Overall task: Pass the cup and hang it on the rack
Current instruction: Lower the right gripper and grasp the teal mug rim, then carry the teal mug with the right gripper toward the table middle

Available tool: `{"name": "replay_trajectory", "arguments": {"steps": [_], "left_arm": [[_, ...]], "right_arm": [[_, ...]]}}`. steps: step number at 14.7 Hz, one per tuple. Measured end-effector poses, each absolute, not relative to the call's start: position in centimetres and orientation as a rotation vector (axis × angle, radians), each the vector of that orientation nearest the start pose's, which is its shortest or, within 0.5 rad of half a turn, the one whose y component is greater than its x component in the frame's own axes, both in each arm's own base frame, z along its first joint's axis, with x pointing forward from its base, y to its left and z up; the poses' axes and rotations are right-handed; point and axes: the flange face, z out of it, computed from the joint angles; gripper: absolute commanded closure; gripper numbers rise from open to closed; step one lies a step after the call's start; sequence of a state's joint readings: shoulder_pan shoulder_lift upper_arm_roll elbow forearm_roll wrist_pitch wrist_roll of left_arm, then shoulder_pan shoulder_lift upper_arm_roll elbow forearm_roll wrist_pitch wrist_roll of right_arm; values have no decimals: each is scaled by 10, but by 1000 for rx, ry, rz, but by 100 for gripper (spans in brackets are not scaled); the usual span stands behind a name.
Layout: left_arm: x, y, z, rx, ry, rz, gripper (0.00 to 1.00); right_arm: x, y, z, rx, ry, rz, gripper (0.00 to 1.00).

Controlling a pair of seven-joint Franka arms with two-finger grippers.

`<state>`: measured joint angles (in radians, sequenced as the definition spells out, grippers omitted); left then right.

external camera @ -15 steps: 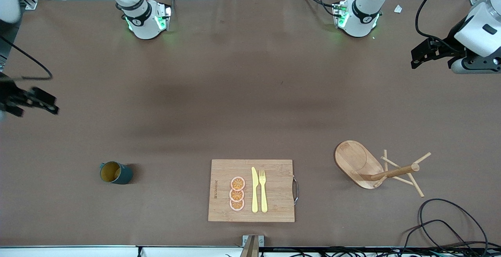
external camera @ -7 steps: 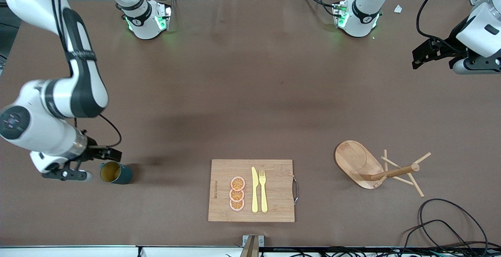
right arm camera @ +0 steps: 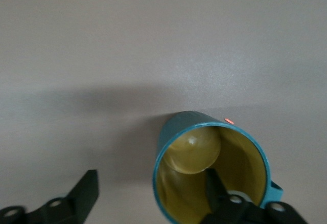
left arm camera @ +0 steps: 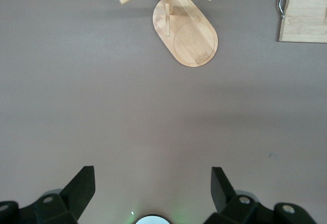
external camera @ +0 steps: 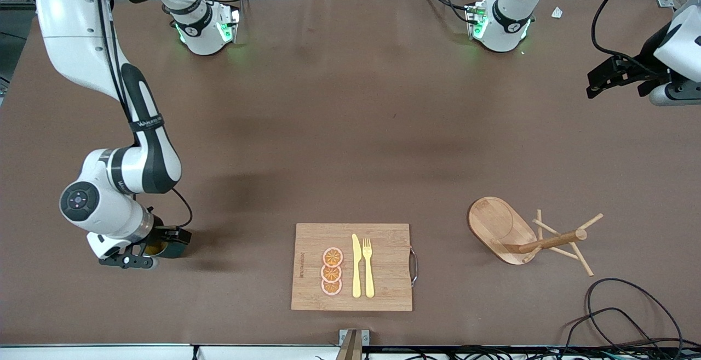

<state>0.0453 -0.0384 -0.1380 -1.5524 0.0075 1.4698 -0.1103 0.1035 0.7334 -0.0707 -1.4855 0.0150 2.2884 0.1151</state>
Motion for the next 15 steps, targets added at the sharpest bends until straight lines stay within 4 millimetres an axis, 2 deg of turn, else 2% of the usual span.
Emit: {"name": "replay_trajectory", "arguments": {"steps": [1, 2, 3, 6, 9, 10, 12, 13, 15], "left_arm": [[530, -50, 645, -3124, -30, 67, 0], [530, -50, 645, -3124, -30, 67, 0], [530, -50, 645, -3124, -30, 67, 0], [530, -50, 645, -3124, -30, 67, 0], [530, -47, 645, -3123, -37, 69, 0], [530, -45, 645, -3123, -43, 71, 0], [530, -43, 645, -3123, -50, 79, 0], [530, -43, 644, -3122, -50, 82, 0], [529, -43, 644, -3122, -51, 83, 0]], "right_arm": [[723, 31, 241, -3172, 69, -109, 86], [723, 28, 239, -3176, 8, -105, 94], [724, 23, 239, -3177, -38, -105, 97], [726, 11, 243, -3177, -68, -117, 99], [728, 23, 248, -3170, -107, -123, 99], [728, 36, 250, -3165, -140, -104, 99], [725, 81, 264, -3149, -180, -35, 99], [723, 111, 277, -3141, -153, -7, 99], [709, 183, 308, -3138, -100, 22, 99]]}}
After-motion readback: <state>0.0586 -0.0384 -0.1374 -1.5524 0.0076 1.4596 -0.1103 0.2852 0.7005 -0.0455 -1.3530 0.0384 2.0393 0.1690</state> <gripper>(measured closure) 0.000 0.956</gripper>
